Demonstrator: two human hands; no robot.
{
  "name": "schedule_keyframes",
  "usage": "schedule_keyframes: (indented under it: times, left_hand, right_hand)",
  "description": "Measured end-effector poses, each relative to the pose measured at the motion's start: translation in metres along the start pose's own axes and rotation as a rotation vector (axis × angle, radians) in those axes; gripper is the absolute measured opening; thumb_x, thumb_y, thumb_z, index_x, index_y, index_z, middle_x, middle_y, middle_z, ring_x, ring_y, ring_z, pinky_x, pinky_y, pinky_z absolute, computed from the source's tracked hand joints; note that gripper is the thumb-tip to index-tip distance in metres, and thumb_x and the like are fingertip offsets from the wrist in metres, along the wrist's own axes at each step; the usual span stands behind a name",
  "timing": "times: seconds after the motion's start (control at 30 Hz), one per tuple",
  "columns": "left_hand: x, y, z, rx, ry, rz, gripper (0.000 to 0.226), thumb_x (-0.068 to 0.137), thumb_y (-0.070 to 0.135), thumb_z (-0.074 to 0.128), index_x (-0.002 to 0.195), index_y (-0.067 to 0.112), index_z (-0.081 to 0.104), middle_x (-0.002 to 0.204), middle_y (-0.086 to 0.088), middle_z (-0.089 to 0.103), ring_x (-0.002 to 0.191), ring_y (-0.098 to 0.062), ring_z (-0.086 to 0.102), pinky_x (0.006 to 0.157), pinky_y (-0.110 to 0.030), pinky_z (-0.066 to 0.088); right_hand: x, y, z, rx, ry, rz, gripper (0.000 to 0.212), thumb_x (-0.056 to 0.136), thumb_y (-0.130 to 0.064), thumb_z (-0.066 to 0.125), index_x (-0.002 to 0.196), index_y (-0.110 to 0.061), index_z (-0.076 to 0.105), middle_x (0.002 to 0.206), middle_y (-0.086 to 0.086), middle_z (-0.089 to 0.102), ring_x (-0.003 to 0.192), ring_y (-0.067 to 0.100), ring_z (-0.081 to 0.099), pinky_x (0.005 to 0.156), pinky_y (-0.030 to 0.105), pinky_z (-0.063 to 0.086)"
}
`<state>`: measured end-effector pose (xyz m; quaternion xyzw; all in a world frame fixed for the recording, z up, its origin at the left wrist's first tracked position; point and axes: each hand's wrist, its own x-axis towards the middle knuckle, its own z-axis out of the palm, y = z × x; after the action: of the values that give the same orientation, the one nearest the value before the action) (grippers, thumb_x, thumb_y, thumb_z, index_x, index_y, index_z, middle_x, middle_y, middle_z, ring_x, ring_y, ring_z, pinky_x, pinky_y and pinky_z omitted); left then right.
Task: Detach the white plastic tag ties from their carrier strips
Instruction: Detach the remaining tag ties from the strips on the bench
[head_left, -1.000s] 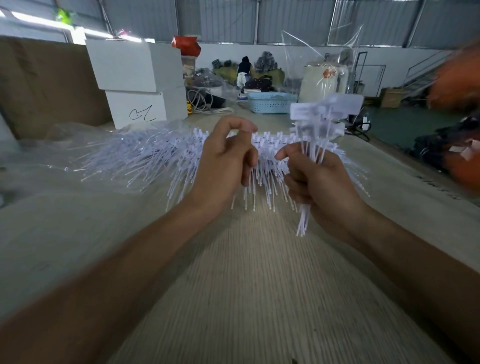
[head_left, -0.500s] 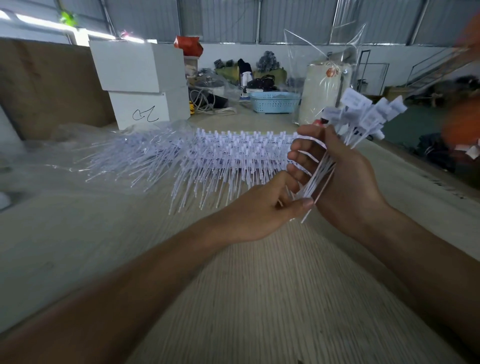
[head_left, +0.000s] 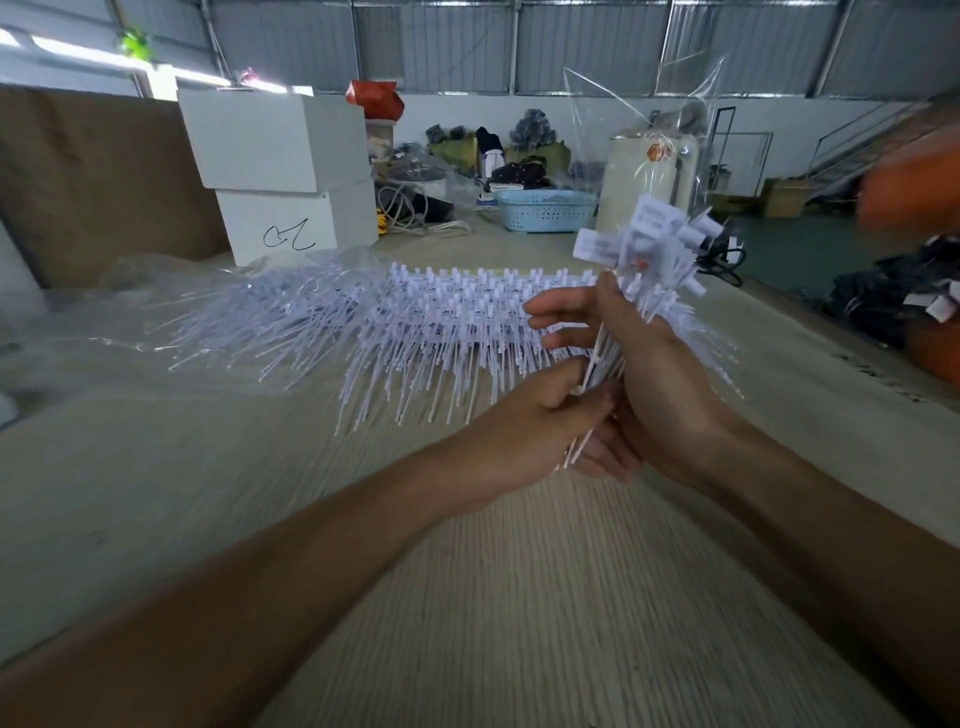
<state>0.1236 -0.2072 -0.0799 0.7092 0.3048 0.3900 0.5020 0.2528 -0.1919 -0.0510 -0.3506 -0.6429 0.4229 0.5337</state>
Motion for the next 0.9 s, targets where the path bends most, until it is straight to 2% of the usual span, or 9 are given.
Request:
schedule_keyframes:
  times: [0.07, 0.13, 0.2, 0.3, 0.4, 0.63, 0.73, 0.8, 0.9]
  left_hand:
    - [0.001, 0.000, -0.001, -0.084, 0.030, -0.003, 0.020, 0.107, 0.023, 0.042, 0.104, 0.006, 0.054, 0.068, -0.010, 0.067, 0.060, -0.025, 0.067, 0.061, -0.031, 0.056]
    - [0.002, 0.001, -0.002, -0.090, 0.058, 0.007, 0.023, 0.107, 0.025, 0.042, 0.102, 0.007, 0.055, 0.061, -0.009, 0.057, 0.050, -0.022, 0.055, 0.054, -0.030, 0.050]
    - [0.002, 0.003, -0.001, -0.163, 0.066, -0.037, 0.024, 0.108, 0.028, 0.041, 0.092, 0.014, 0.053, 0.058, -0.003, 0.047, 0.045, -0.014, 0.040, 0.048, -0.025, 0.042]
    - [0.001, 0.007, -0.002, -0.147, 0.122, -0.093, 0.029, 0.108, 0.031, 0.040, 0.082, 0.020, 0.047, 0.055, 0.009, 0.036, 0.042, -0.002, 0.030, 0.040, -0.015, 0.027]
    - [0.001, 0.017, -0.004, -0.070, 0.257, -0.046, 0.031, 0.109, 0.027, 0.039, 0.080, 0.018, 0.048, 0.052, 0.010, 0.039, 0.040, 0.001, 0.033, 0.038, -0.013, 0.027]
    - [-0.002, 0.045, -0.081, 0.210, 0.584, 0.125, 0.034, 0.109, 0.031, 0.036, 0.081, 0.018, 0.049, 0.050, 0.015, 0.036, 0.042, -0.002, 0.029, 0.039, -0.016, 0.024]
    - [-0.019, 0.037, -0.139, 0.515, 0.716, 0.149, 0.034, 0.109, 0.031, 0.035, 0.079, 0.023, 0.050, 0.054, 0.013, 0.039, 0.048, -0.005, 0.035, 0.044, -0.022, 0.030]
    - [-0.040, 0.020, -0.179, 0.773, 0.840, 0.143, 0.033, 0.109, 0.028, 0.034, 0.081, 0.021, 0.050, 0.062, 0.008, 0.044, 0.058, -0.016, 0.046, 0.056, -0.034, 0.039]
    - [-0.080, -0.011, -0.235, 0.959, 1.054, 0.030, 0.032, 0.109, 0.032, 0.030, 0.092, 0.017, 0.052, 0.077, -0.002, 0.054, 0.075, -0.034, 0.057, 0.070, -0.042, 0.042]
  right_hand:
    - [-0.001, 0.001, -0.002, -0.083, -0.050, 0.015, 0.050, 0.105, -0.055, 0.032, 0.101, -0.031, 0.076, 0.097, -0.007, 0.073, 0.087, 0.027, 0.070, 0.072, 0.041, 0.056]
    - [-0.002, 0.003, -0.003, -0.087, -0.136, 0.057, 0.048, 0.104, -0.057, 0.033, 0.105, -0.031, 0.074, 0.091, 0.003, 0.074, 0.064, 0.040, 0.070, 0.051, 0.037, 0.056]
    - [0.000, 0.007, -0.004, -0.067, -0.169, 0.058, 0.049, 0.103, -0.057, 0.034, 0.108, -0.030, 0.073, 0.102, 0.006, 0.073, 0.067, 0.034, 0.072, 0.058, 0.037, 0.057]
    - [0.005, 0.012, -0.004, -0.060, -0.148, 0.005, 0.050, 0.100, -0.059, 0.036, 0.111, -0.028, 0.074, 0.112, 0.003, 0.070, 0.094, 0.013, 0.069, 0.082, 0.031, 0.052]
    - [0.006, 0.014, -0.003, -0.028, -0.211, 0.010, 0.054, 0.095, -0.064, 0.040, 0.118, -0.026, 0.070, 0.106, -0.001, 0.074, 0.104, 0.016, 0.069, 0.093, 0.037, 0.052]
    - [-0.004, 0.011, 0.003, -0.190, -0.284, -0.078, 0.046, 0.091, -0.045, 0.050, 0.131, -0.026, 0.062, 0.100, 0.001, 0.070, 0.088, 0.017, 0.068, 0.079, 0.031, 0.058]
    - [0.000, 0.006, 0.004, -0.270, -0.344, -0.101, 0.040, 0.089, -0.041, 0.055, 0.125, -0.028, 0.063, 0.086, 0.002, 0.070, 0.074, 0.016, 0.068, 0.068, 0.027, 0.057]
    - [0.006, 0.005, 0.009, -0.297, -0.340, -0.133, 0.022, 0.097, -0.028, 0.058, 0.117, -0.026, 0.067, 0.078, 0.001, 0.071, 0.066, 0.013, 0.067, 0.062, 0.023, 0.054]
    - [0.016, 0.006, 0.028, -0.489, -0.298, -0.262, 0.015, 0.099, -0.019, 0.060, 0.108, -0.024, 0.071, 0.079, -0.003, 0.071, 0.068, 0.008, 0.066, 0.066, 0.026, 0.055]
